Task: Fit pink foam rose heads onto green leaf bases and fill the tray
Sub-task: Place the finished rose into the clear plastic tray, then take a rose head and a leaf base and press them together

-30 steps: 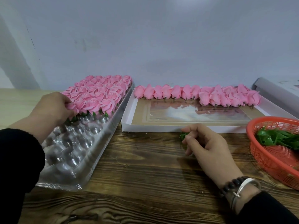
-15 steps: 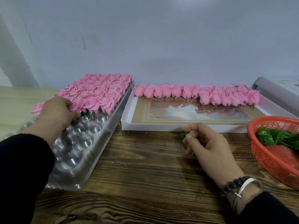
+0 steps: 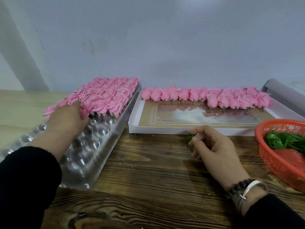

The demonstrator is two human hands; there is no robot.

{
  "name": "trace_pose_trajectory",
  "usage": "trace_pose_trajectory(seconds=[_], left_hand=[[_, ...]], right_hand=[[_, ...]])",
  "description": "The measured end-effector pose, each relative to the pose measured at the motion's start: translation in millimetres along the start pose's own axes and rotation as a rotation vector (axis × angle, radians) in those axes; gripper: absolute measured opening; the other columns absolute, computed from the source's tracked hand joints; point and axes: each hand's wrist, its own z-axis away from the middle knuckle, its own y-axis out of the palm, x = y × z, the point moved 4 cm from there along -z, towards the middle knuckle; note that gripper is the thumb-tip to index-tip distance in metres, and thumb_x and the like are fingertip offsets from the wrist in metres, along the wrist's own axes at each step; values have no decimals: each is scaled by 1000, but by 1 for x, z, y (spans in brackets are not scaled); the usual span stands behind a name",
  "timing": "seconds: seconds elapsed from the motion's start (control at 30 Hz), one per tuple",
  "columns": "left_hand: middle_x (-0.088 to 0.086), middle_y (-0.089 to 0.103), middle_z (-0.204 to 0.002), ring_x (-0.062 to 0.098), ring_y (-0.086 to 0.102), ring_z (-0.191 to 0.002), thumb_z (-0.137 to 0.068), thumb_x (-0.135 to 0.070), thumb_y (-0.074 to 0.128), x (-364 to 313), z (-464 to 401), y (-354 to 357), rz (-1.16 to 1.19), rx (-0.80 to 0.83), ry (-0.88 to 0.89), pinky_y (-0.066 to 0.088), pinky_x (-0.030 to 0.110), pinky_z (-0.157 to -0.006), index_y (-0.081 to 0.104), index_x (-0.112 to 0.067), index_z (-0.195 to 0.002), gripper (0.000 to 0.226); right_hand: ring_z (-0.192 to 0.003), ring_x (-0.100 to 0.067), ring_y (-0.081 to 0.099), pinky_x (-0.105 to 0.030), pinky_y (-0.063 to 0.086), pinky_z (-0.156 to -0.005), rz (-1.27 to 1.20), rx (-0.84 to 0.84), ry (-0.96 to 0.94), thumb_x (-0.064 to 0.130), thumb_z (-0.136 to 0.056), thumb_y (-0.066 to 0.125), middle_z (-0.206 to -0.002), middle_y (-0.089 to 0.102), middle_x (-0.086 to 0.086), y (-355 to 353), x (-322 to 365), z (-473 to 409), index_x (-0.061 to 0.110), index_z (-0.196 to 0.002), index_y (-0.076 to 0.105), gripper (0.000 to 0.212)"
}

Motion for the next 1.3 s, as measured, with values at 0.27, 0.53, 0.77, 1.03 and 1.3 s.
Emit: trace_pose_trajectory(seconds=[0.27, 0.53, 0.77, 1.03, 1.3], left_hand=[[16, 58, -106, 30, 47, -107, -84, -23, 63, -92, 48, -35, 342, -161, 252, 35, 36, -87, 64, -10, -110, 29], [-10, 55, -62, 1, 50, -59, -84, -11, 62, -185, 125, -8, 1084, 39, 268, 40, 11, -58, 63, -19, -71, 15], [-10, 48, -56, 2, 46, -54, -88, -12, 58, -185, 134, 20, 1047, 252, 255, 37, 10, -55, 56, -21, -66, 24], [0, 55, -60, 12, 49, -57, -88, -13, 57, -183, 127, 29, 1095, 286, 237, 47, 30, -62, 61, -12, -73, 16], [-7, 51, -55, 7, 46, -53, -88, -12, 58, -189, 123, 24, 1171, 210, 274, 41, 21, -55, 61, -16, -70, 18]], right_hand=[[-53, -8, 55, -19, 47, -57, -15, -18, -34, -2, -87, 53, -71, 62, -4, -1, 8, 1, 21, -85, 63, 26], [-50, -7, 57, -9, 45, -54, -54, -199, -97, -5, -88, 51, -67, 61, 0, -17, 8, -1, 27, -79, 60, 35], [-53, -3, 58, -9, 45, -58, -13, -362, -72, 0, -89, 49, -60, 63, 13, -38, -5, -8, 29, -79, 59, 32], [-70, -19, 60, -34, 49, -71, 204, -211, -126, 2, -85, 55, -73, 62, 12, -30, -4, -4, 34, -80, 59, 33], [-56, -9, 47, -21, 39, -58, 177, -54, -99, 9, -84, 59, -60, 55, 0, -16, -8, -7, 24, -76, 60, 17]])
